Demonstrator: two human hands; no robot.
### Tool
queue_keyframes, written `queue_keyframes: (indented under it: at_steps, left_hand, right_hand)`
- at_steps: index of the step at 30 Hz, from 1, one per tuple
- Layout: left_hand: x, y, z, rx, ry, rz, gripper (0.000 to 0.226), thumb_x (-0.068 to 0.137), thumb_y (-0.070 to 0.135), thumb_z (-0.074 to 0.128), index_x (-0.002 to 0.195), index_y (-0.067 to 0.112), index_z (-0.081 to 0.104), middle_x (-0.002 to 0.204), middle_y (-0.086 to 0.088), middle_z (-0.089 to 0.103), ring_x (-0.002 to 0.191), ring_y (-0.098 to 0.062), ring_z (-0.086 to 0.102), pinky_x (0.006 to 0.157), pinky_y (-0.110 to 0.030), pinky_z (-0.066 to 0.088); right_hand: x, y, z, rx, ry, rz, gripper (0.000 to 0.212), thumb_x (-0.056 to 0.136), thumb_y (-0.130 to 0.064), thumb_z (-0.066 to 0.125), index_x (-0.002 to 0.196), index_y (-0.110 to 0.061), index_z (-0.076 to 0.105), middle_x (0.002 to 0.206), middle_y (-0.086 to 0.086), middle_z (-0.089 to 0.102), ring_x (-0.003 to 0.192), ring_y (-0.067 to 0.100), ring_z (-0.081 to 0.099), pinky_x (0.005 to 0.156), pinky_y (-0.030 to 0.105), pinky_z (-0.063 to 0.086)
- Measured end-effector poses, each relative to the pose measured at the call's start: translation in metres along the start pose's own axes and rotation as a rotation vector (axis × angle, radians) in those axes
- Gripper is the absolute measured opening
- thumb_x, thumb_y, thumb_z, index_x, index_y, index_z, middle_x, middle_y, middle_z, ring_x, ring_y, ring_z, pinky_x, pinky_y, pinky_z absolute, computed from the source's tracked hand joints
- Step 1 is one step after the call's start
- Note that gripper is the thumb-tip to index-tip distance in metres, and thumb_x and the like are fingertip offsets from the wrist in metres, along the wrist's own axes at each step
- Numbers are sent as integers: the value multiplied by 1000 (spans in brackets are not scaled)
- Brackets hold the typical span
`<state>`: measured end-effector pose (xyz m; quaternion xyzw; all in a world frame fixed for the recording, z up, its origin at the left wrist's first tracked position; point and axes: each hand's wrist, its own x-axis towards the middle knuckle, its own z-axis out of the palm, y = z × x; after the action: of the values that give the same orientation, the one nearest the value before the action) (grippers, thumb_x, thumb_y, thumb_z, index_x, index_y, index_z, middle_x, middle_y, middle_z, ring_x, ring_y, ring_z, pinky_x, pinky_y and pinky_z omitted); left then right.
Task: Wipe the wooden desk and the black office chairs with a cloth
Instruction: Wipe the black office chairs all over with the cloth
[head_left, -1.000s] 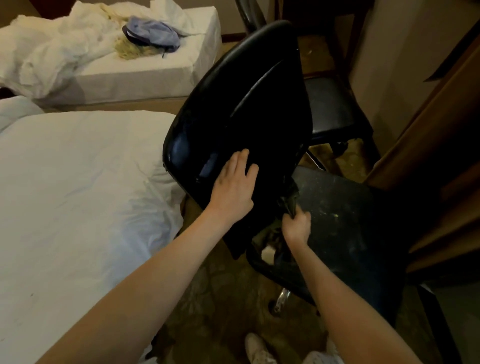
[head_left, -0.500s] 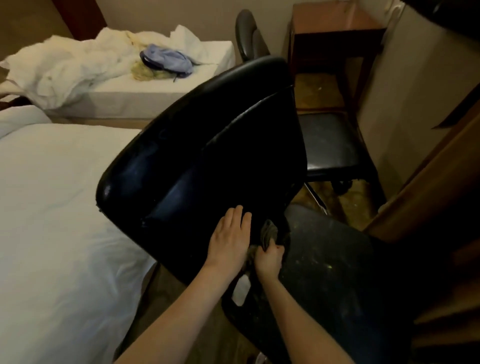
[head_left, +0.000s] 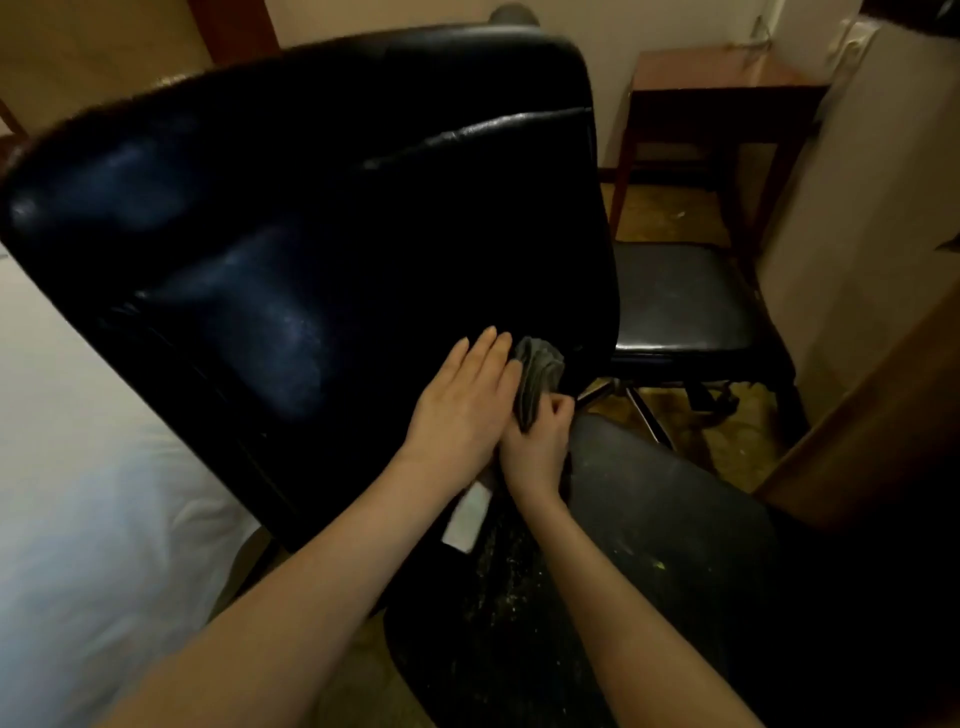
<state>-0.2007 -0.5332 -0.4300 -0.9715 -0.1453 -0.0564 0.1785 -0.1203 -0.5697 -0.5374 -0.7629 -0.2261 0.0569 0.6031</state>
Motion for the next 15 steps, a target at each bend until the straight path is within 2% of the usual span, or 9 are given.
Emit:
queue_keyframes:
  at_steps: [3, 5, 7, 10, 12, 13, 15]
  left_hand:
    - [13, -7, 6, 46, 59, -20, 65, 96, 16, 41, 149, 7, 3, 157, -12, -8, 145, -27, -9, 116, -36, -8]
    - [15, -10, 19, 101, 96, -27, 68, 96, 20, 45, 149, 8, 4, 157, -13, -6, 145, -27, -8, 117, -37, -6]
    - [18, -11, 29, 140, 103, -44, 65, 96, 22, 44, 148, 8, 8, 157, -13, -4, 146, -27, -6, 117, -38, -4]
    - [29, -3, 42, 201, 167, -33, 62, 95, 23, 44, 147, 8, 13, 157, -14, -3, 146, -28, -3, 117, -40, 0]
    - [38, 6, 46, 222, 209, -48, 66, 93, 25, 49, 147, 9, 14, 157, -13, 0, 145, -28, 1, 117, -40, 4]
    - [43, 11, 49, 220, 239, -70, 68, 92, 26, 51, 146, 10, 15, 157, -13, 2, 145, -28, 3, 117, -40, 6]
    - [50, 19, 56, 230, 287, -113, 68, 90, 28, 54, 145, 10, 18, 156, -13, 8, 145, -28, 8, 116, -41, 10]
  right_hand:
    - [-18, 52, 7, -127, -18, 120, 32, 91, -11, 53, 123, -6, 51, 122, 8, 38, 101, 23, 51, 87, 28, 41]
    - [-20, 86, -1, -107, -50, 221, 40, 93, -9, 50, 133, -6, 46, 129, 11, 37, 115, 30, 47, 96, 31, 37]
    - [-8, 100, -16, -39, -20, 225, 42, 94, -5, 48, 136, -3, 44, 132, 13, 37, 118, 29, 42, 95, 27, 33]
    - [25, 89, -35, 15, 159, 59, 32, 91, -4, 50, 122, 0, 54, 120, 16, 41, 104, 25, 46, 90, 28, 35]
    - [52, 66, -42, 14, 259, -138, 28, 90, -5, 53, 117, 0, 56, 106, 9, 40, 84, 14, 47, 82, 26, 37]
    - [61, 53, -43, -7, 277, -268, 30, 89, -5, 54, 119, -3, 56, 101, 5, 38, 76, 8, 43, 76, 21, 35]
    - [75, 42, -37, -124, 233, -473, 41, 88, -7, 54, 129, -12, 52, 101, 2, 35, 75, 9, 40, 74, 22, 35]
